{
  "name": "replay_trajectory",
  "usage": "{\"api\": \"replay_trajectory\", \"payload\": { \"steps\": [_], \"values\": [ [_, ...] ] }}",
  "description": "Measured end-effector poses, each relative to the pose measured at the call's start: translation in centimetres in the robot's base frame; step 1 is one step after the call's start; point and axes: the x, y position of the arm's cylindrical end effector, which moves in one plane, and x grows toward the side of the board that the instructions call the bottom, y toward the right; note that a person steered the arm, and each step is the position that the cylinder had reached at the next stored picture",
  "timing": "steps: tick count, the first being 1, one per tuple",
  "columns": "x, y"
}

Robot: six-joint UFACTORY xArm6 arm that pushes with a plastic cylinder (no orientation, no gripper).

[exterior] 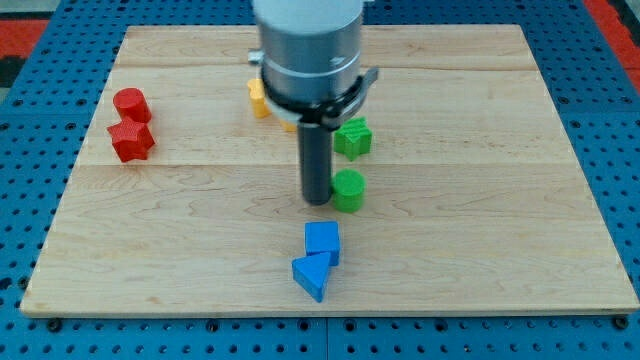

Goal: Push the green circle into the green star

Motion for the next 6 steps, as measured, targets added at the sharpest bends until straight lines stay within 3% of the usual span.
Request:
{"api": "replay_trajectory", "payload": {
  "steps": [1, 2, 4, 5, 6],
  "values": [
    [-0.2, 3.3],
    [2.3, 2.9],
    [1.6, 13.2],
    [-1.7, 19.8],
    [-5.4, 16.9]
  ]
}}
